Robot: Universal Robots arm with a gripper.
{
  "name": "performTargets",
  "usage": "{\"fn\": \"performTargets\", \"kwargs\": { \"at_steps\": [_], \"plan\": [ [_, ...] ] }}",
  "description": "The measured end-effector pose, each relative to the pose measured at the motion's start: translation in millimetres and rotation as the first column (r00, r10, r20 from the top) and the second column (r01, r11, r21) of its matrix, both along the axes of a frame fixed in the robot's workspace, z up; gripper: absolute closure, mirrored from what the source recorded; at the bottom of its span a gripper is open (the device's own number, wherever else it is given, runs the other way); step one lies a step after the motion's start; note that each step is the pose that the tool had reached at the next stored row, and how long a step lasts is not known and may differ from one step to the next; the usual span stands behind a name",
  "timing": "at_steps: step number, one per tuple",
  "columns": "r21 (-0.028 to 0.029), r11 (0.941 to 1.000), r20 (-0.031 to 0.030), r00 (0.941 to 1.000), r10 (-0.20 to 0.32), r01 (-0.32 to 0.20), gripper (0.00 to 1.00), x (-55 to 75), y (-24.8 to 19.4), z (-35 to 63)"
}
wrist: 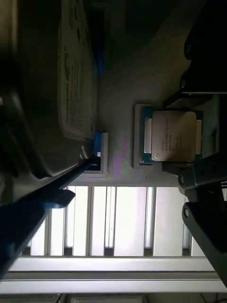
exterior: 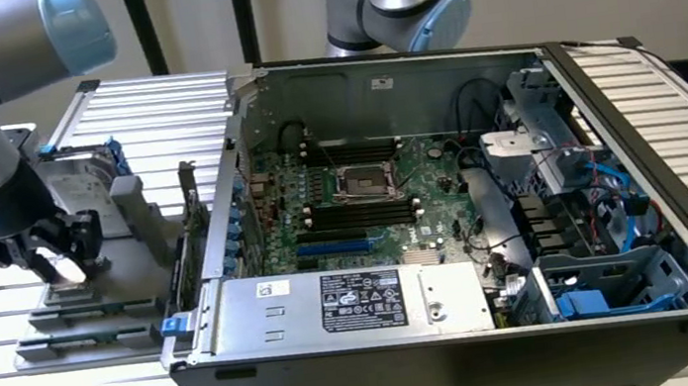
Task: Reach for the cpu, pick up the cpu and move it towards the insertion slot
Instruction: 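Pick up the cpu and move it towards the insertion slot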
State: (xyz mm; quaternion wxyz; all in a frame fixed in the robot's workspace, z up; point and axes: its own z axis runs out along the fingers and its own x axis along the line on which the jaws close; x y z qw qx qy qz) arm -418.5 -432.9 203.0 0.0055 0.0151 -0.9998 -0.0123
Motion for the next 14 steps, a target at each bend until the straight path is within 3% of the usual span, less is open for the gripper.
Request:
{"fn": "performTargets", "kwargs": {
  "at_steps": [14],
  "plan": [
    [-0.0001, 1.0, -0.0006, 1.0, 0.004, -0.004, 0.46, 6.7, 0.0, 63.5]
  ]
}}
